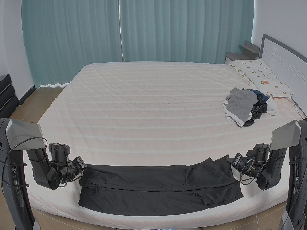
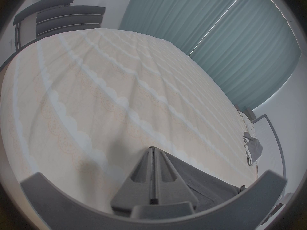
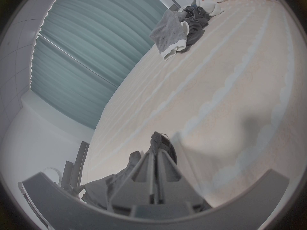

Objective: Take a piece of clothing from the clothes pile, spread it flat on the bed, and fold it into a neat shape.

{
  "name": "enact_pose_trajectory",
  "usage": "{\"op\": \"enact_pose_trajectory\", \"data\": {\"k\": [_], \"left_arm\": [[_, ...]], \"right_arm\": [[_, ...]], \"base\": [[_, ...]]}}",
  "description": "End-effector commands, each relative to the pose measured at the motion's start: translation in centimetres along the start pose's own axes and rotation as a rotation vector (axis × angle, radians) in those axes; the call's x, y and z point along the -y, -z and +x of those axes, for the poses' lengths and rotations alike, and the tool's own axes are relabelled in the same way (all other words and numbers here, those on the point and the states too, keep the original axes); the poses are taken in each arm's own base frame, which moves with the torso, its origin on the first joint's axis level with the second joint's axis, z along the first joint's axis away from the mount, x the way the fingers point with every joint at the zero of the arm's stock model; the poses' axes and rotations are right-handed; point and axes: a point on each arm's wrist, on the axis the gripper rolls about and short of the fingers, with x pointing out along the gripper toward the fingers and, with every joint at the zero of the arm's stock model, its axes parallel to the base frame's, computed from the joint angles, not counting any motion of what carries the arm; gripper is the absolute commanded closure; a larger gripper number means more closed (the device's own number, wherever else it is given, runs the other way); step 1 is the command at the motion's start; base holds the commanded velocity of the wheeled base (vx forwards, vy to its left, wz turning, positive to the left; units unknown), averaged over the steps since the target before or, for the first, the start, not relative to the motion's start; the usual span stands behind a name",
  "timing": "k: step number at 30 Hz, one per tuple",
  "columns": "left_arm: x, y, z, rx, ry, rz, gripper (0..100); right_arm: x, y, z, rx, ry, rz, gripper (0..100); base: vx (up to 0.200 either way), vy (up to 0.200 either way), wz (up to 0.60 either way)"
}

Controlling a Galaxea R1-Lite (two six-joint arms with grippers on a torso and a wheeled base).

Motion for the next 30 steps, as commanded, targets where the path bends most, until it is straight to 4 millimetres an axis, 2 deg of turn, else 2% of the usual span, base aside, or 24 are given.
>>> {"op": "enact_pose_trajectory", "data": {"k": [1,19,20,21,22,27,30], "left_arm": [[-0.1,0.1,0.2,-0.005,-0.003,-0.001,100],[-0.3,0.6,0.2,-0.031,-0.011,0.044,100],[-0.3,0.6,0.2,-0.031,-0.011,0.044,100],[-0.3,0.6,0.2,-0.03,-0.009,0.046,100],[-0.3,0.6,0.2,-0.031,-0.01,0.048,0],[-0.3,0.6,0.2,-0.026,-0.005,0.058,0],[-0.3,0.2,0.3,-0.014,-0.001,0.049,0]], "right_arm": [[0.0,-0.8,0.6,0.049,0.005,-0.005,100],[0.5,-0.5,0.8,0.051,0.032,-0.003,100],[0.5,-0.5,0.8,0.051,0.032,-0.003,0],[0.6,-0.4,0.9,0.048,0.033,-0.002,0],[0.5,-0.5,0.8,0.056,0.028,-0.003,0],[-1.0,-1.7,-0.8,0.106,-0.006,-0.017,0],[-2.6,-2.6,-2.9,0.136,-0.043,-0.033,0]], "base": [[0.0,0.0,0.0],[0.0,0.0,0.0],[0.0,0.0,0.0],[0.0,0.0,0.0],[0.0,0.0,0.0],[0.0,0.0,0.0],[0.0,0.0,0.0]]}}
